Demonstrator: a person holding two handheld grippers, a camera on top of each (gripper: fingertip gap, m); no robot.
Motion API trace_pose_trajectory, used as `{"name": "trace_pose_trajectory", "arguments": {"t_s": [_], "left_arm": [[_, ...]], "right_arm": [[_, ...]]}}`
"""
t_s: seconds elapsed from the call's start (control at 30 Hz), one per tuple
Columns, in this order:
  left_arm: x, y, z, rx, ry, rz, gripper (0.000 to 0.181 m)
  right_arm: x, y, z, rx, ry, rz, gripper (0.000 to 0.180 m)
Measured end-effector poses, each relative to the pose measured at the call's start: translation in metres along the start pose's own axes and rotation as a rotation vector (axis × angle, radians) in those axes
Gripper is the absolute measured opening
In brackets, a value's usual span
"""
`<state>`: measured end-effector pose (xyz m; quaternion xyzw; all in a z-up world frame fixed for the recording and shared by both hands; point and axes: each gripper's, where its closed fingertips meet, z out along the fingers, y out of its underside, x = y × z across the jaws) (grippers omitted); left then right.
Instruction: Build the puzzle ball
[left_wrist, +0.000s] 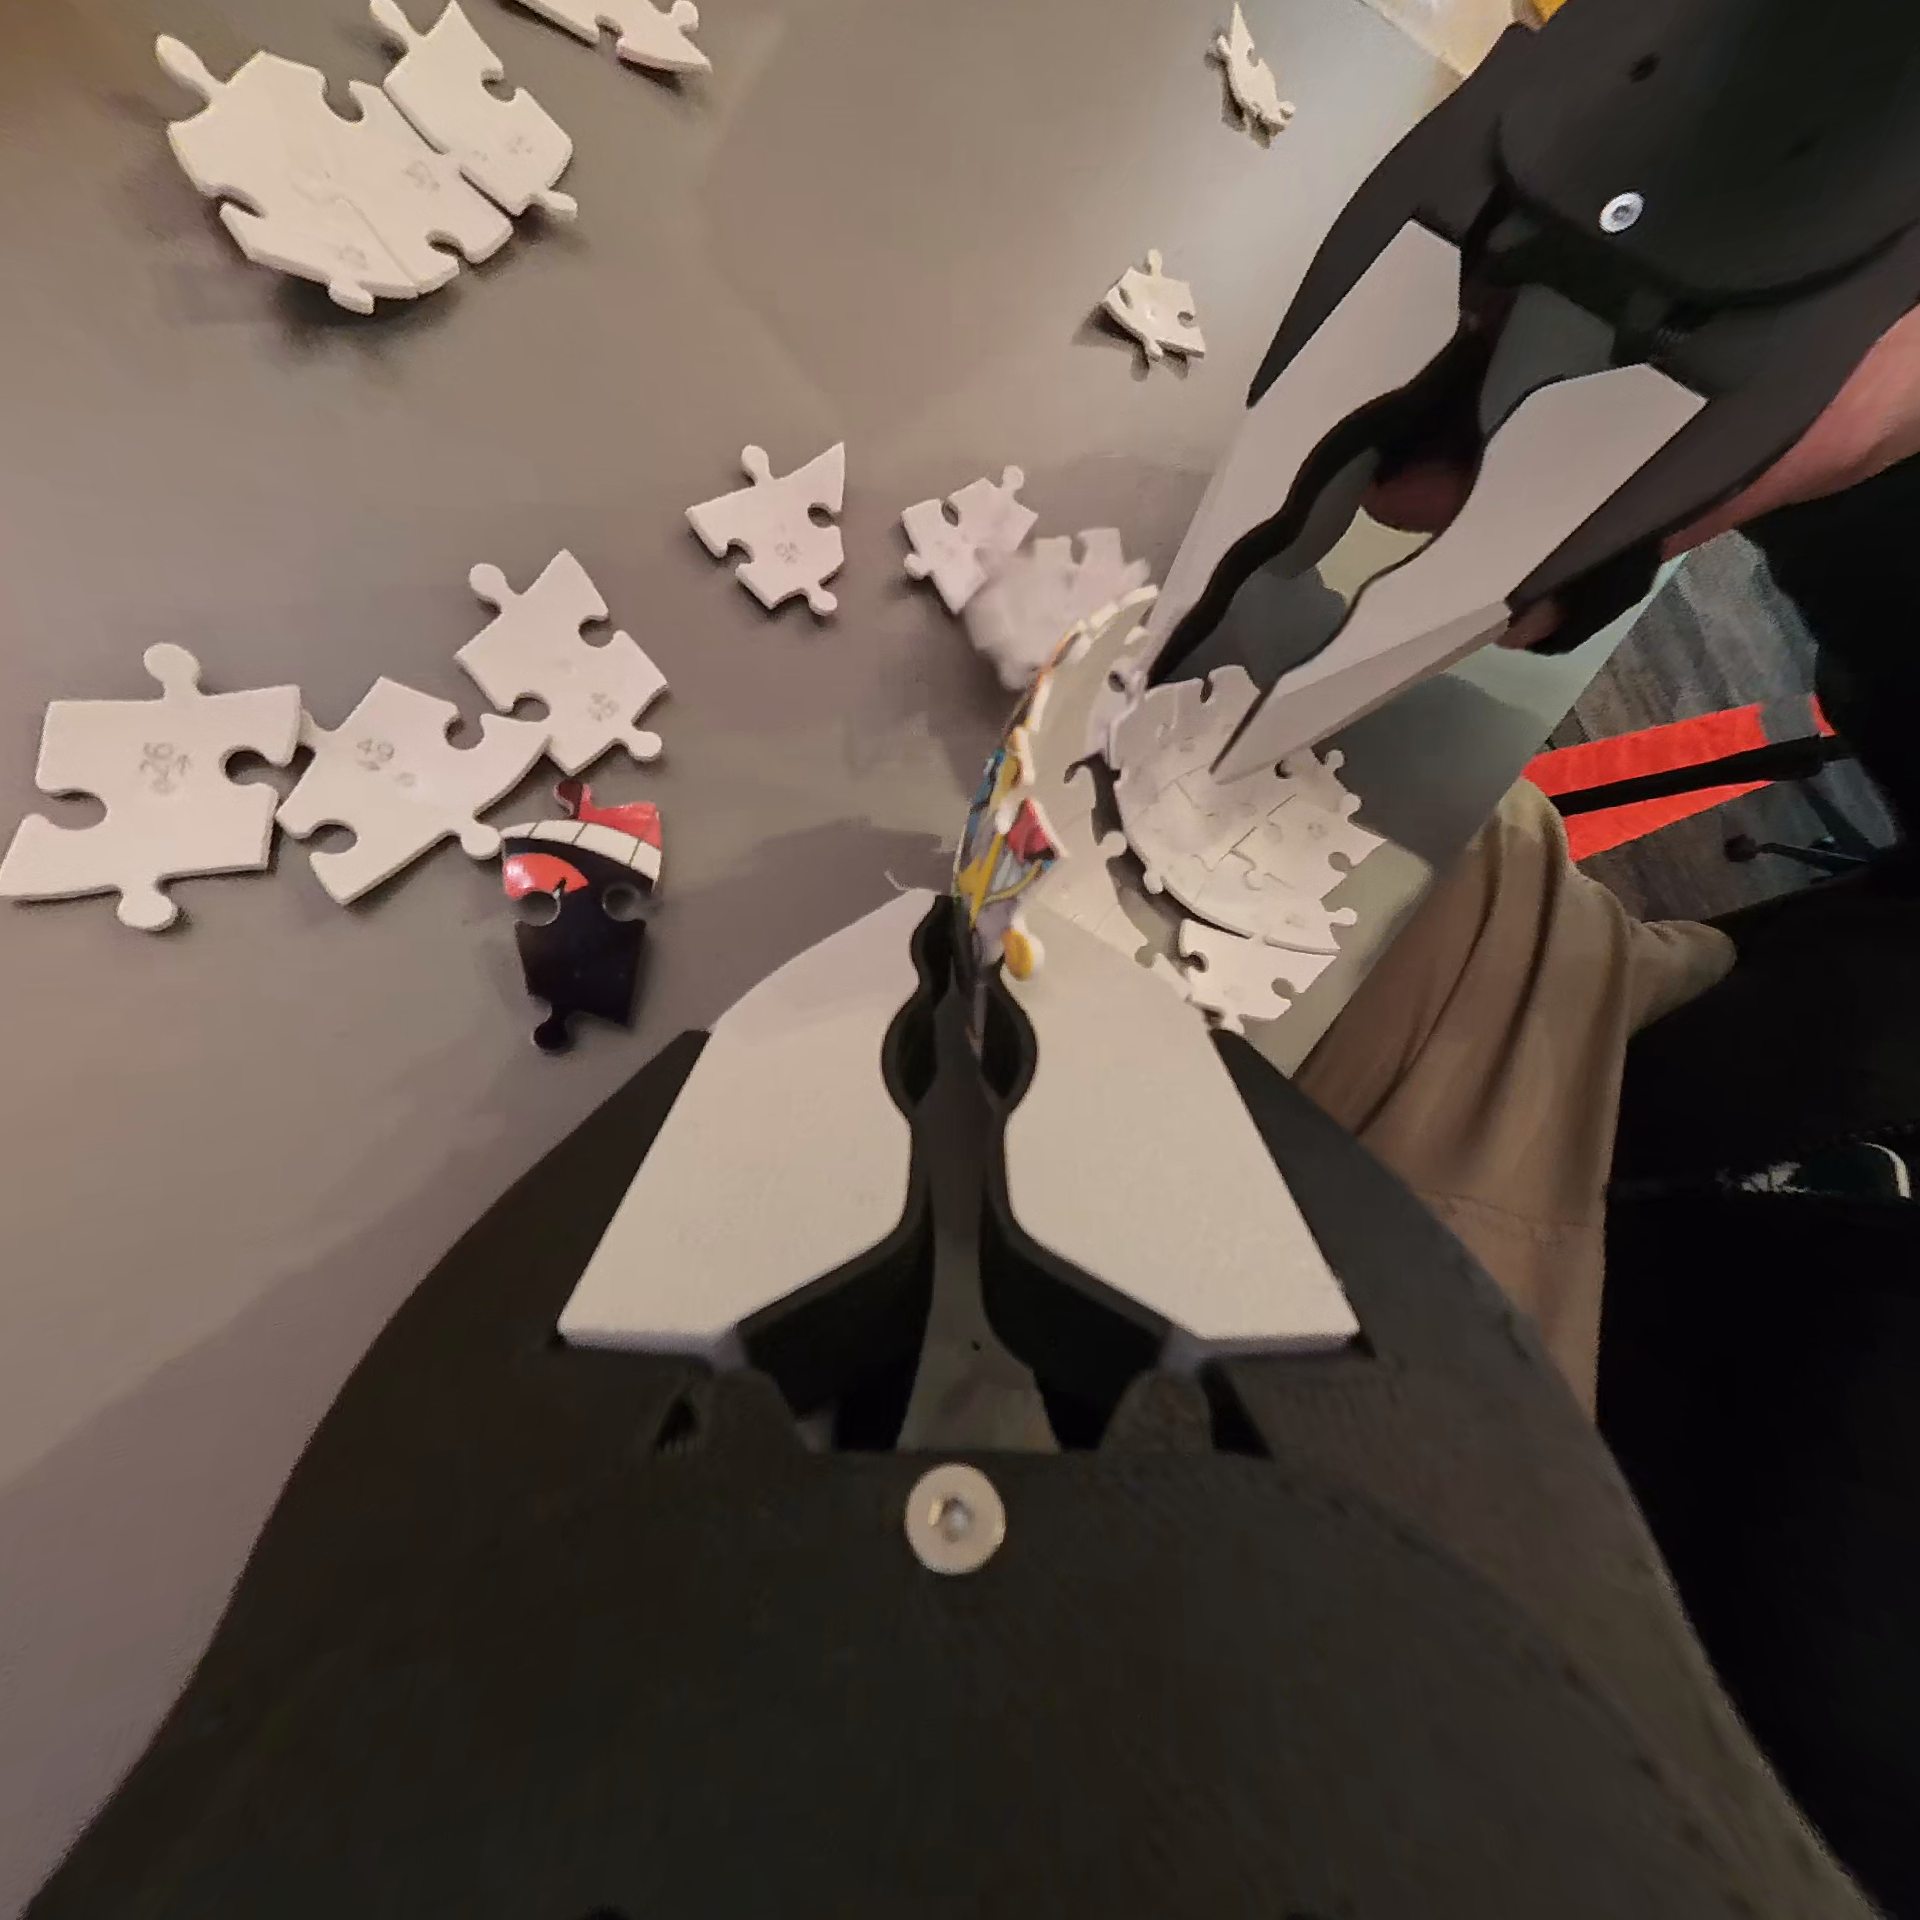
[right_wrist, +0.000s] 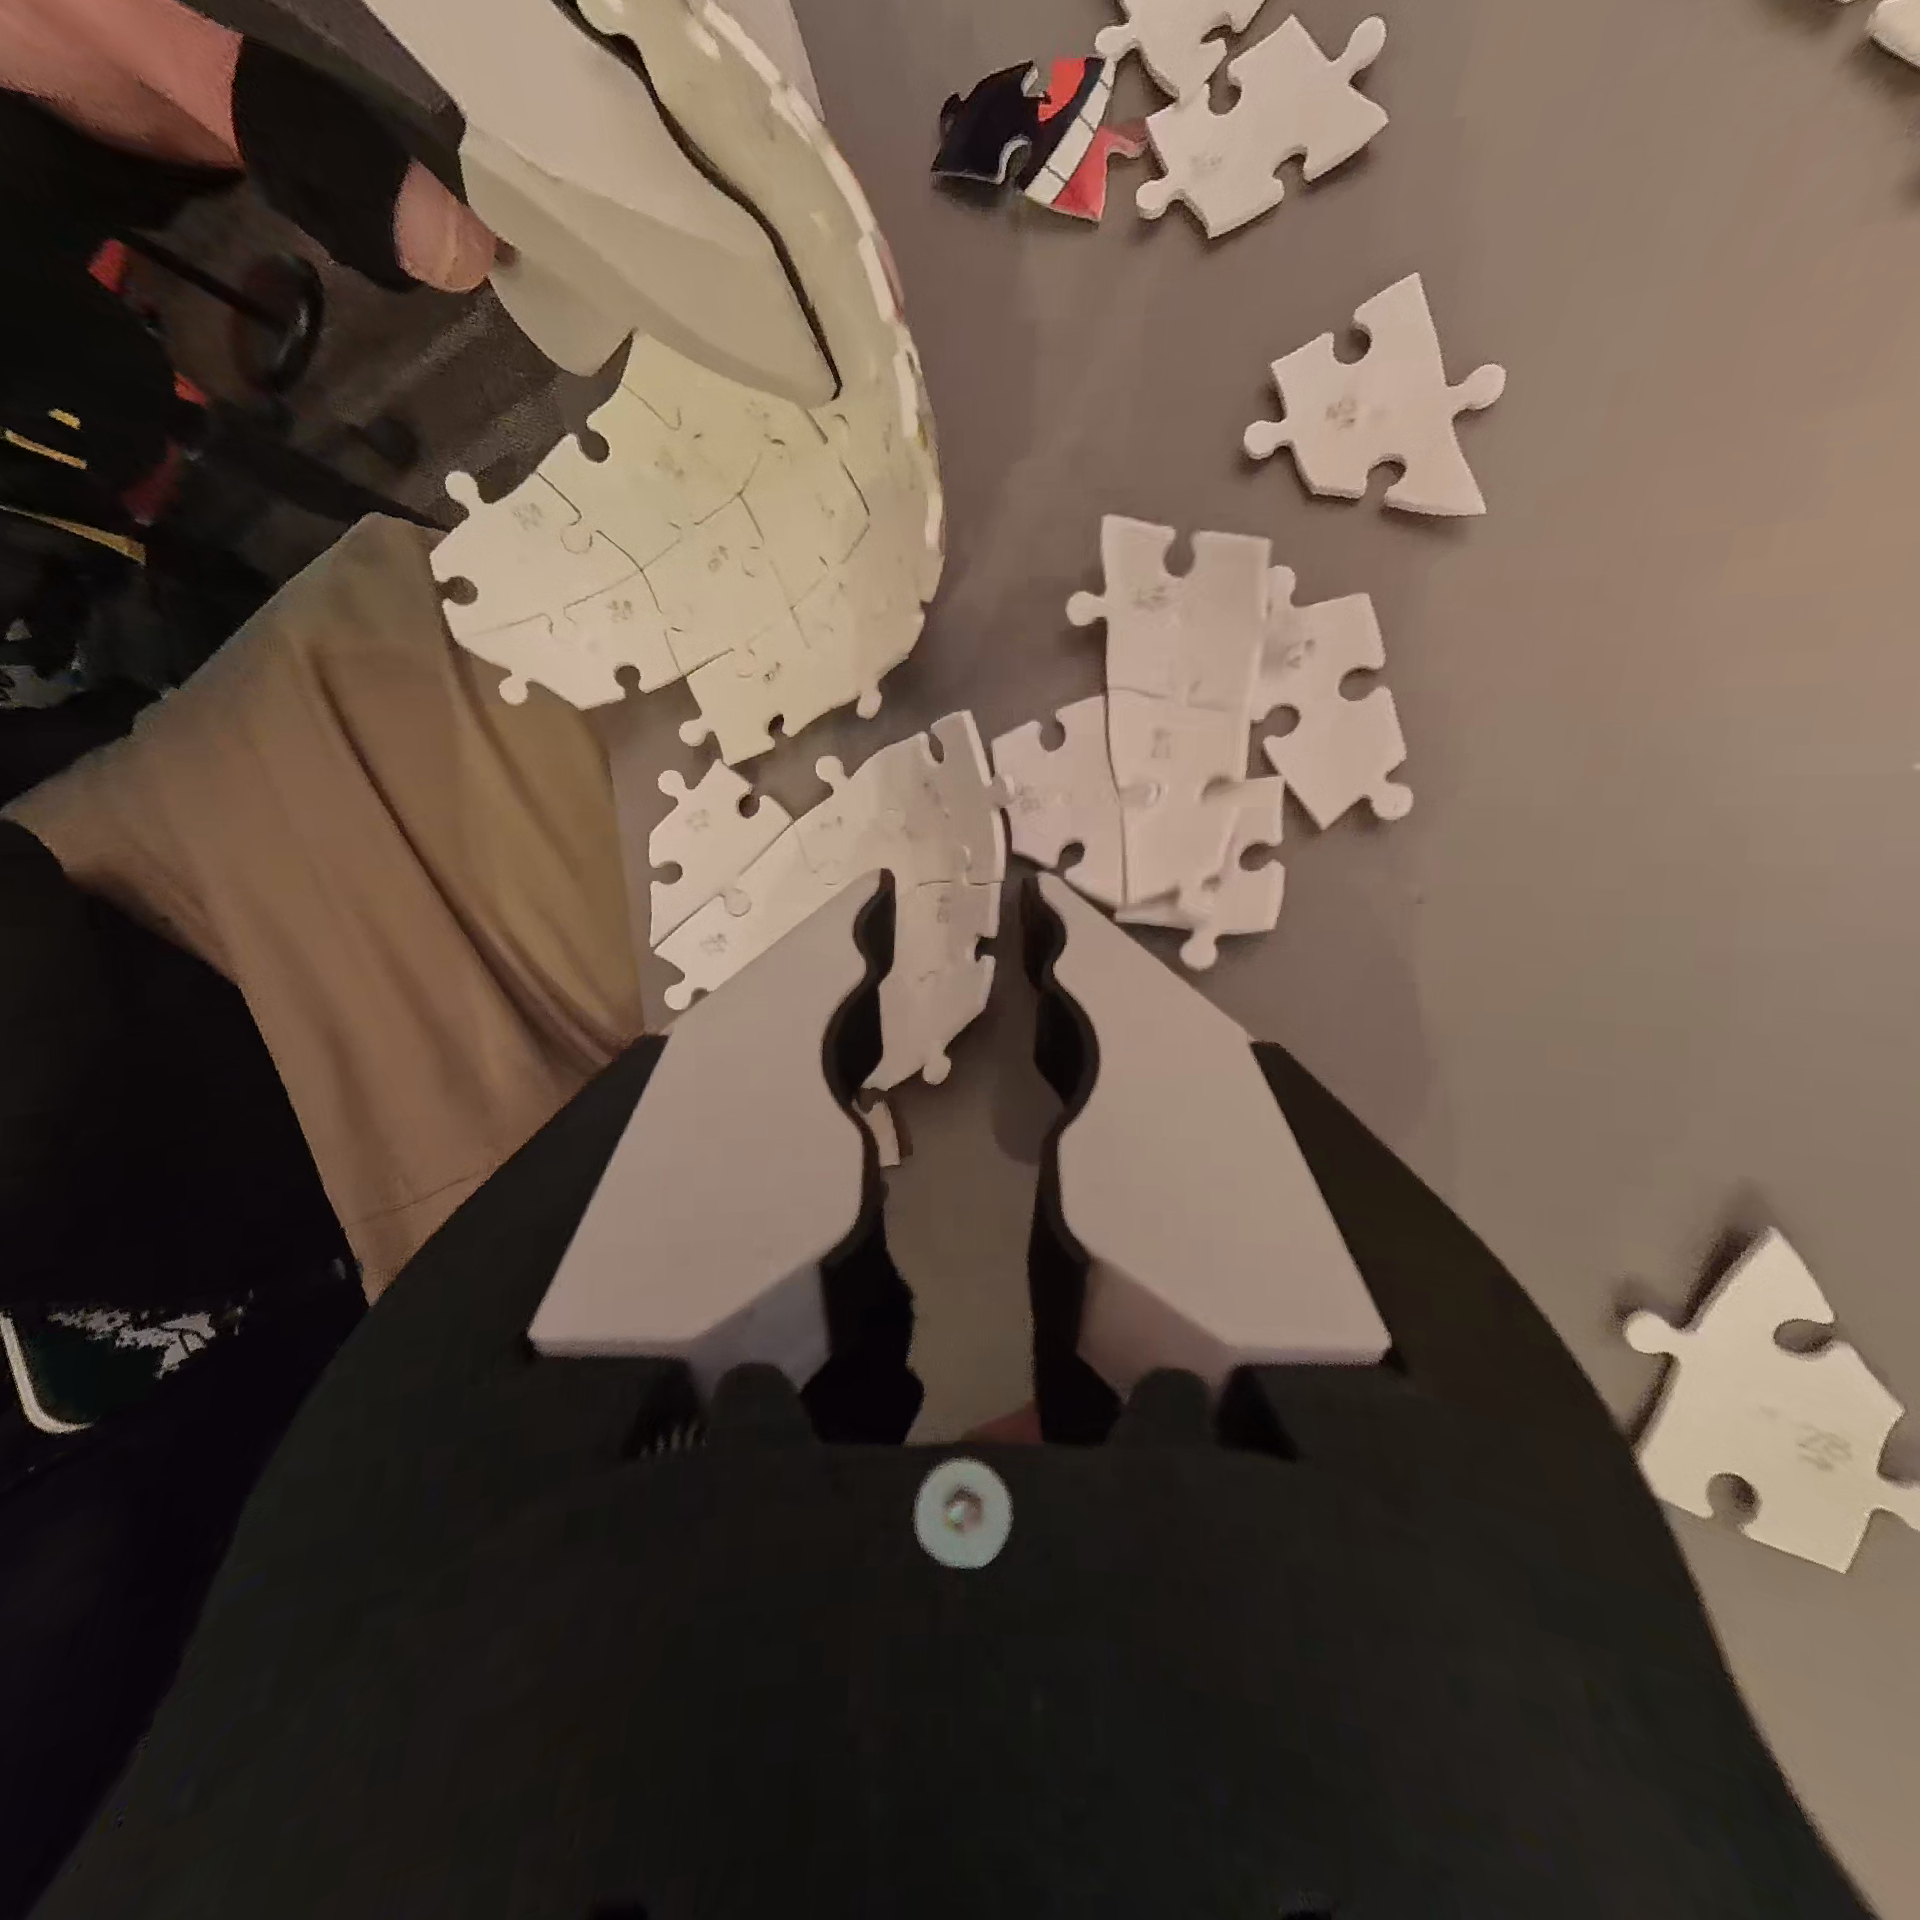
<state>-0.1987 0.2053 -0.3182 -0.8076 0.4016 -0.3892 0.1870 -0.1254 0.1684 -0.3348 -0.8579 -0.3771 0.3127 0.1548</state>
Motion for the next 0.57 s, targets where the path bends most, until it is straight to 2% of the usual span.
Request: {"name": "trace_pose_trajectory", "arguments": {"t_s": [0.13, 0.57], "left_arm": [[-0.002, -0.001, -0.001, 0.012, -0.016, -0.007, 0.003], [-0.015, 0.003, -0.014, 0.007, -0.092, -0.038, 0.004]], "right_arm": [[0.002, -0.001, 0.002, 0.023, -0.007, 0.036, 0.008], [-0.002, -0.028, 0.005, 0.133, -0.018, 0.089, 0.002]]}}
